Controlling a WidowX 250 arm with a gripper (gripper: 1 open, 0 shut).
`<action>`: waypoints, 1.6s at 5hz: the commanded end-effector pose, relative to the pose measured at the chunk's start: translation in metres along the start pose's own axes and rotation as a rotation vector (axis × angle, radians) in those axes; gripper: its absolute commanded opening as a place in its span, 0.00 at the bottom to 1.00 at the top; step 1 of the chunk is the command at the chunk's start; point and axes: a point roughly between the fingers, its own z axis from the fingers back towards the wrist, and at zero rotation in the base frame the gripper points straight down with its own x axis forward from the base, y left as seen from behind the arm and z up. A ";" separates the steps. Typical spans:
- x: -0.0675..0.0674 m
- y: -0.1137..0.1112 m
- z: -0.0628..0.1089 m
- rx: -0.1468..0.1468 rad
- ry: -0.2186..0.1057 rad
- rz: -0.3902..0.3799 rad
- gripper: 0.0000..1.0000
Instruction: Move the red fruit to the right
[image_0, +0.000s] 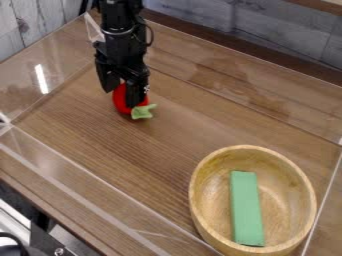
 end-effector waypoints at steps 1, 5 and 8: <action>0.010 0.013 0.011 0.032 -0.053 0.018 1.00; 0.013 0.019 0.003 0.015 -0.047 0.033 1.00; 0.012 0.020 -0.001 -0.003 -0.040 0.033 1.00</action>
